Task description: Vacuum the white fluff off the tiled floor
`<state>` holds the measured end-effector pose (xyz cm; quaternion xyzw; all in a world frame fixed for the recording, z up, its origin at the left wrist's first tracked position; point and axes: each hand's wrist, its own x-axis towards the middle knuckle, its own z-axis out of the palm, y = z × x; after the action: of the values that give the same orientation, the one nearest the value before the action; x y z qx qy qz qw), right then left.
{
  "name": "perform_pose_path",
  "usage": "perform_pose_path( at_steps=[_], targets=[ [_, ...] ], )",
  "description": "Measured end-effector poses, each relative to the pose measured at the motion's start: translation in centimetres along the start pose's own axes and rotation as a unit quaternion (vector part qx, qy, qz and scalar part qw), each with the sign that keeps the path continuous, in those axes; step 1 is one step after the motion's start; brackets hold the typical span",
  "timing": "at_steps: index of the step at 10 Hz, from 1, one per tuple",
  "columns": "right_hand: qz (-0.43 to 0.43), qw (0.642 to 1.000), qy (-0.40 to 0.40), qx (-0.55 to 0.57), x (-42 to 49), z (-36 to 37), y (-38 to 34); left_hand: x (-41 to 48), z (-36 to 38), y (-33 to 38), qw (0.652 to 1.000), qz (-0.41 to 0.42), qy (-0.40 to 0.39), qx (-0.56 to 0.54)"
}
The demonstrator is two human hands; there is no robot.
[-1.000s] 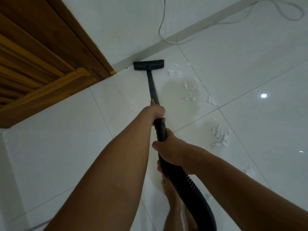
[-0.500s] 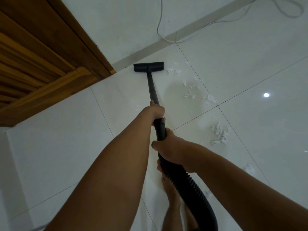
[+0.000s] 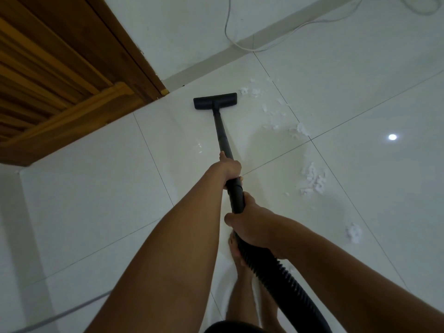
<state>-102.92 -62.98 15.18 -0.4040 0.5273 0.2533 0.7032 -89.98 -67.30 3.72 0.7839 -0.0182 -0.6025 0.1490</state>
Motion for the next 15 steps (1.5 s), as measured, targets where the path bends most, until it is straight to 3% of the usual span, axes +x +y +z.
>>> perform_pose_path(
  at_steps=[4, 7, 11, 13, 14, 15],
  targets=[
    [-0.016, 1.000, 0.000, -0.020, -2.1, 0.2, 10.2, -2.7, 6.6, -7.6, 0.999, 0.009, 0.006, -0.033],
    [-0.046, 0.997, 0.014, -0.068, -4.1, 2.4, 17.0, -5.5, 10.0, -13.8, 0.999, 0.029, 0.038, 0.009],
    [-0.025, 1.000, 0.008, -0.003, -5.2, 6.2, 24.7, -6.8, 13.0, -21.7, 0.998, 0.044, 0.041, 0.016],
    [-0.082, 0.983, 0.058, -0.152, -4.7, 9.5, 31.4, -7.1, 14.6, -27.7, 0.995, 0.082, 0.052, 0.019],
    [-0.108, 0.980, 0.047, -0.161, -6.0, 10.6, 34.2, -9.1, 16.5, -30.4, 0.998, 0.050, 0.048, -0.009],
    [-0.068, 0.994, 0.040, -0.082, -6.9, 11.4, 36.2, -9.9, 17.5, -32.4, 0.998, 0.036, 0.044, -0.039]
  ],
)
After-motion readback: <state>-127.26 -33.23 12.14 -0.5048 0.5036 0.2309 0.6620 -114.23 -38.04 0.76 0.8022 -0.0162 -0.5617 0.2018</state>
